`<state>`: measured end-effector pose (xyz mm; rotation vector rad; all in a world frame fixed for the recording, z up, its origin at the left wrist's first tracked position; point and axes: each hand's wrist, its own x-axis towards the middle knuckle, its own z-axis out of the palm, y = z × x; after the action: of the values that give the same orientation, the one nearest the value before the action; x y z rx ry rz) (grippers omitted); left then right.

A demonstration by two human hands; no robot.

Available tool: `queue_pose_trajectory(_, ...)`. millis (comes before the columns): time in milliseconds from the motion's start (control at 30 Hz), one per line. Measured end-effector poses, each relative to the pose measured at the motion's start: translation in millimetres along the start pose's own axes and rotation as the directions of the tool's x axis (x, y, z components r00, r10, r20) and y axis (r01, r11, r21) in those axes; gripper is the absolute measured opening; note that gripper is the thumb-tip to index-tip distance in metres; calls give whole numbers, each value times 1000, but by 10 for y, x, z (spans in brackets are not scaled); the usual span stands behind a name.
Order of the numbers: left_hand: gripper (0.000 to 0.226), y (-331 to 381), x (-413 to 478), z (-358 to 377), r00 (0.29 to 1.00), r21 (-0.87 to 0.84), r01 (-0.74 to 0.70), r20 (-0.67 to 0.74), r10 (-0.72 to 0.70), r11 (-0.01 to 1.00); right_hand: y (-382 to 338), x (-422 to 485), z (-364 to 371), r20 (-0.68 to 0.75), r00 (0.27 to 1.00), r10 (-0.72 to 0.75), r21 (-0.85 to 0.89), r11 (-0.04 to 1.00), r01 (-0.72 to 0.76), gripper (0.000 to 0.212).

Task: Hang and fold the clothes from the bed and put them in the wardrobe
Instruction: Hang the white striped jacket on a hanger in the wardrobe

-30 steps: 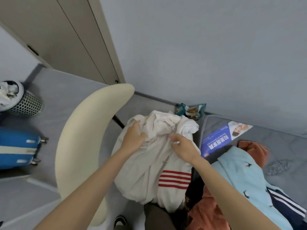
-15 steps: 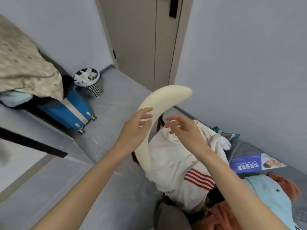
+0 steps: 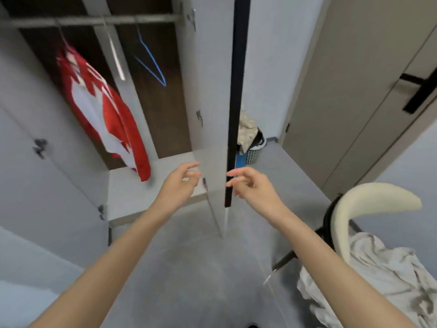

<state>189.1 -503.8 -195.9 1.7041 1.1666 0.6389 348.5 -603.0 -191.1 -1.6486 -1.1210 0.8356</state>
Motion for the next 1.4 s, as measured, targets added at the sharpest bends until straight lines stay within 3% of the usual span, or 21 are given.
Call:
queue_pose_trajectory(167, 34, -31, 162, -1119, 983, 41, -42, -176, 49, 998, -719, 575, 775, 61, 991, -119, -46, 991, 122, 18)
queue_pose_trajectory(533, 39, 69, 1677, -2644, 929, 137, -81, -348, 124, 987, -1645, 2668, 1683, -40, 948, -317, -85, 946, 312, 20)
queue_pose_trajectory(867, 37, -187, 3526, -3655, 898, 188, -63, -419, 138, 980, -2078, 4699, 2600, 0, 972, -236, -200, 952, 231, 33)
queue_pose_trajectory(1133, 40, -604, 4469, -4082, 901, 451, -150, -305, 309, 880, -2114, 5805, 3306, -67, 982, -177, -518, 847, 117, 55)
queue_pose_trajectory(1233, 40, -754, 4808, -4186, 913, 571, -157, -228, 339, 806, -2113, 6146, 3548, -121, 979, -166, -512, 855, 82, 62)
queue_pose_trajectory(1300, 39, -860, 5027, -4274, 919, 691, -172, -145, 367, 702, -2117, 6343, 3664, -153, 975, -163, -477, 876, 72, 60)
queue_pose_trajectory(1400, 36, -1023, 5254, -4386, 920, 804, -179, -67, 385, 567, -2121, 6507, 3761, -214, 955, -207, -411, 906, 105, 41)
